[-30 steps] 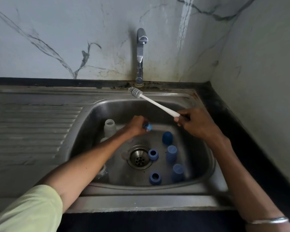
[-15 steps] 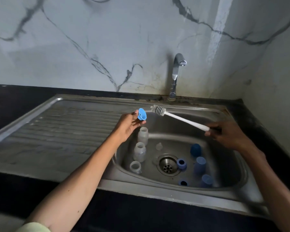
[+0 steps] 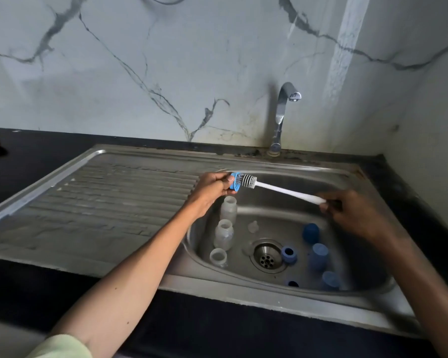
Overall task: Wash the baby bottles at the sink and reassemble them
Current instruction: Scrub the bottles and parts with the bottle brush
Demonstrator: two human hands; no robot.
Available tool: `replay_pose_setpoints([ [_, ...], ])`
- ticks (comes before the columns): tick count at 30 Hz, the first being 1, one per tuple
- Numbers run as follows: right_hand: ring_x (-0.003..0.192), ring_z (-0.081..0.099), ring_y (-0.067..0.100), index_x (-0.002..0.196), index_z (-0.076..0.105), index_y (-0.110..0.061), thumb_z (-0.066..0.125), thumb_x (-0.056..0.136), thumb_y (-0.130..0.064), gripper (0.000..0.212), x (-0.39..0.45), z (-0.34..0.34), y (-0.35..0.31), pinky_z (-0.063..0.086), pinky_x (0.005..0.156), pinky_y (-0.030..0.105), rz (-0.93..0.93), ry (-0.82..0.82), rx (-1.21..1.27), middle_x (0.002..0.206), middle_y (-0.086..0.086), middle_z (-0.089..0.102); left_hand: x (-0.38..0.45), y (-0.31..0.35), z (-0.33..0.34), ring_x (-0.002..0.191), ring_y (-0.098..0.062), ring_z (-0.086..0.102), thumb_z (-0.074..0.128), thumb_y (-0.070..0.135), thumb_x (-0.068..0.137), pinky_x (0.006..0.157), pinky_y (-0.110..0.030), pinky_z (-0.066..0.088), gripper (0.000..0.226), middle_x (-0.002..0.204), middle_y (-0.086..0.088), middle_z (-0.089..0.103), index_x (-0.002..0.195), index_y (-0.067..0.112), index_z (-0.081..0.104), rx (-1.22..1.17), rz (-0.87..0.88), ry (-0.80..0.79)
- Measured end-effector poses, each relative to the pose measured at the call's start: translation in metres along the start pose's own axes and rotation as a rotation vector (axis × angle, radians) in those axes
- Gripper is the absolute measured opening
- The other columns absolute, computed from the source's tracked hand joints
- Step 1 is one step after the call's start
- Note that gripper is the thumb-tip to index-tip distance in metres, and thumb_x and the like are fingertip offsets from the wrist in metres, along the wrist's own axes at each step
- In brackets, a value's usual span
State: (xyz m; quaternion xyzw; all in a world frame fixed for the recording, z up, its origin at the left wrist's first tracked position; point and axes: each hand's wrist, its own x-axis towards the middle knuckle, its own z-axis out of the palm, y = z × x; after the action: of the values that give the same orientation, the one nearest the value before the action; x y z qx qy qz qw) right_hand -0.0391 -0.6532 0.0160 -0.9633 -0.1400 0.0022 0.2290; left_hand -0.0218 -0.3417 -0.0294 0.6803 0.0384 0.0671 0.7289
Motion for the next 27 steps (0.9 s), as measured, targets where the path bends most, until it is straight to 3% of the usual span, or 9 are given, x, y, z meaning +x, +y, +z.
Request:
replay_pose_setpoints([
  [10, 0.110, 0.054, 0.017, 0.138, 0.051, -0.023, 0.056, 0.097, -0.017, 0.042, 0.002, -0.001, -0.005, 0.038, 0.095, 0.028, 0.032, -0.082, -0.062, 0.130, 0.008, 0.058, 0.015, -0.012, -0.001, 0.091, -0.016, 0.068, 0.055, -0.005, 0.098, 0.078, -0.024, 0.060, 0.029, 0.108, -0.014, 0.070, 0.126, -0.007, 0.062, 0.042, 0.059, 0.014],
  [18, 0.096, 0.053, 0.015, 0.134, 0.055, -0.025, 0.055, 0.096, -0.018, 0.038, 0.002, -0.001, 0.000, 0.043, 0.087, 0.032, 0.042, 0.037, -0.024, 0.120, 0.010, 0.063, 0.016, -0.013, -0.001, 0.076, -0.004, 0.069, 0.054, -0.007, 0.097, 0.077, -0.021, 0.059, 0.033, 0.106, -0.014, 0.068, 0.129, 0.002, 0.059, 0.130, 0.105, -0.017],
  [27, 0.116, 0.054, 0.020, 0.136, 0.055, -0.021, 0.057, 0.096, -0.013, 0.041, -0.003, 0.000, -0.011, 0.037, 0.100, 0.030, 0.062, -0.076, -0.041, 0.134, 0.007, 0.058, 0.013, -0.015, -0.003, 0.080, -0.007, 0.067, 0.057, -0.006, 0.096, 0.076, -0.020, 0.059, 0.030, 0.109, -0.014, 0.069, 0.126, -0.004, 0.063, 0.155, 0.125, 0.054],
])
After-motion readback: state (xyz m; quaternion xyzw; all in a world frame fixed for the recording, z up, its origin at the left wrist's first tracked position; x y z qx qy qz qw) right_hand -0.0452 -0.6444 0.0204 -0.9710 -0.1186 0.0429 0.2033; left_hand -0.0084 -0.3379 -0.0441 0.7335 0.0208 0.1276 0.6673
